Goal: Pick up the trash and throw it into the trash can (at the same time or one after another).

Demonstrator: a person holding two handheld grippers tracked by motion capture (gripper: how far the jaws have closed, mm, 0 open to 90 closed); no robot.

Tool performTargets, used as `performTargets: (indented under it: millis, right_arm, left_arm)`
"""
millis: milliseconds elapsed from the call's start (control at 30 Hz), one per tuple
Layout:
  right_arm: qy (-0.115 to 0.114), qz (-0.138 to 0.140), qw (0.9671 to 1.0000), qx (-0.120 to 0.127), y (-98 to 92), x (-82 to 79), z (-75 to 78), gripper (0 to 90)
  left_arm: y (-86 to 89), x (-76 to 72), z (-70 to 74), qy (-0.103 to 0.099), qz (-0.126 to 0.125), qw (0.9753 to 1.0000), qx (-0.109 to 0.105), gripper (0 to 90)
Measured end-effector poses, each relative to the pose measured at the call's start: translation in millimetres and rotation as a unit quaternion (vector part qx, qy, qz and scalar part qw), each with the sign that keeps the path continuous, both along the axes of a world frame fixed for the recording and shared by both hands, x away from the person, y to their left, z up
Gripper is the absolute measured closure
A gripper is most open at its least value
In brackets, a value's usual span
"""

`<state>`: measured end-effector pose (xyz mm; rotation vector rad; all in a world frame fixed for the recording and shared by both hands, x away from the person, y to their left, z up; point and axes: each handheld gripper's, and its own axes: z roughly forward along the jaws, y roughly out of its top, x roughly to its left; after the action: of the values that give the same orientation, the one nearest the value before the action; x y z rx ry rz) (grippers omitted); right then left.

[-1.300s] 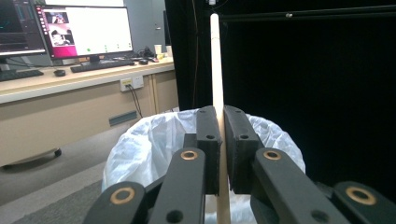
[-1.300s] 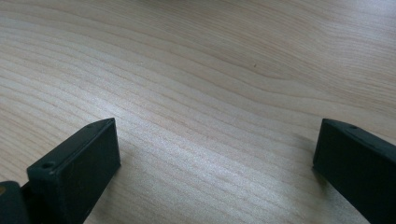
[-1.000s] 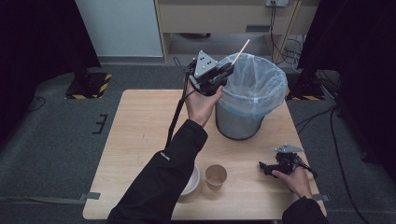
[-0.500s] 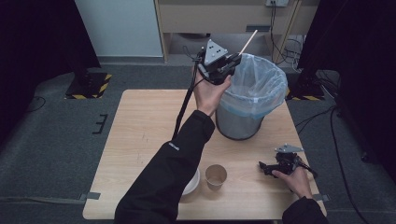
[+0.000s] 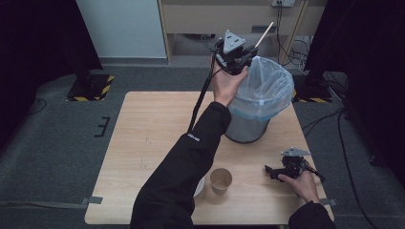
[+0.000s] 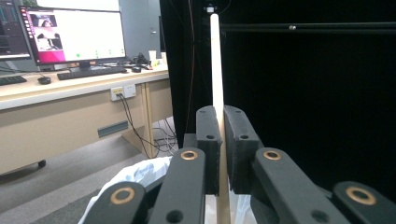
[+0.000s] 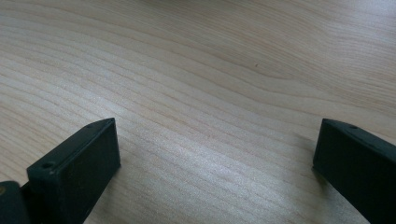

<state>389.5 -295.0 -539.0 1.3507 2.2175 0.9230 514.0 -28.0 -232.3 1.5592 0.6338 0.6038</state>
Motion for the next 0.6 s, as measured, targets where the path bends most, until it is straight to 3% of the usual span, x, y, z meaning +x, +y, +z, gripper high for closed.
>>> performTargets:
  millis: [267,467,600]
  right_arm:
    - [0.000,0.000,1.0000,0.000,0.0,0.0,0.0,0.8]
    - [0.000,0.000,1.0000,0.000,0.0,0.0,0.0,0.8]
    - [0.000,0.000,1.0000,0.000,0.0,0.0,0.0,0.8]
  left_arm:
    - [-16.7,13.2,-0.4,-0.004,-0.003,0.9997,0.025,85.3]
    - [-23.1,22.1,-5.0,0.008,0.000,0.9996,0.025,84.8]
    - [-20.0,24.5,-5.9,0.018,0.000,0.9996,0.023,74.4]
